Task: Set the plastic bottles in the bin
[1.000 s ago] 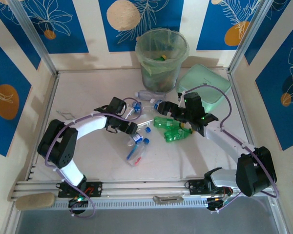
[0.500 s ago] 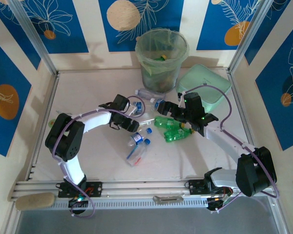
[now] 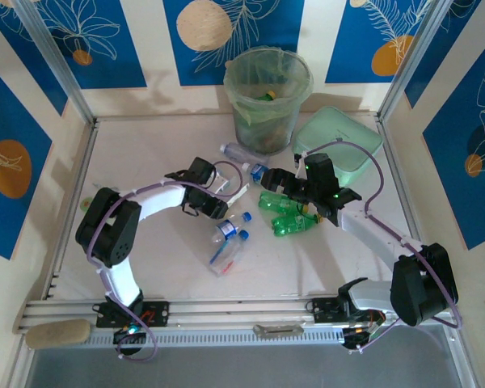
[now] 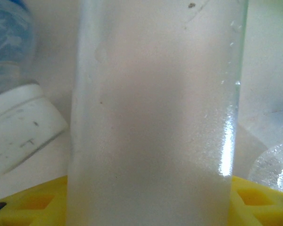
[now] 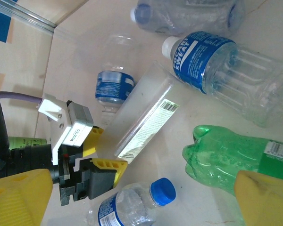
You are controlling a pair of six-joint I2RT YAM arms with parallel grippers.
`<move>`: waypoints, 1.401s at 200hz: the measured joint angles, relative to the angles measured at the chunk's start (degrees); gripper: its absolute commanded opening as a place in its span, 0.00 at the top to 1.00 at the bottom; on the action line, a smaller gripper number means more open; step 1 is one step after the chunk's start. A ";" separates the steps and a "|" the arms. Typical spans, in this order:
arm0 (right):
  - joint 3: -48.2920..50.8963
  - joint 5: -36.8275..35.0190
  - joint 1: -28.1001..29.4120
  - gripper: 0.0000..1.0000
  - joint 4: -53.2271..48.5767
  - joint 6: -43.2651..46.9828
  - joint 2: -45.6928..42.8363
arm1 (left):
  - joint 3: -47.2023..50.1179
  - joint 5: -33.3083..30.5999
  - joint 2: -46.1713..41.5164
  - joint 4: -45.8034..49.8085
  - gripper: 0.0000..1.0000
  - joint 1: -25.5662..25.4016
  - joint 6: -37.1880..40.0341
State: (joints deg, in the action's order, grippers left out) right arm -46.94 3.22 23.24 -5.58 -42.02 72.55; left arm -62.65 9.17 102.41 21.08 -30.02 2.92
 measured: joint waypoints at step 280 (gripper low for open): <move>-2.97 7.54 4.87 0.00 16.61 -8.22 8.96 | 14.08 16.39 -19.10 -31.85 0.60 -5.11 -27.12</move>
State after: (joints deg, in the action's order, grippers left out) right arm -49.91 10.76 28.12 11.03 -50.24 81.52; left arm -48.58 25.56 83.31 -10.76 -35.14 -24.21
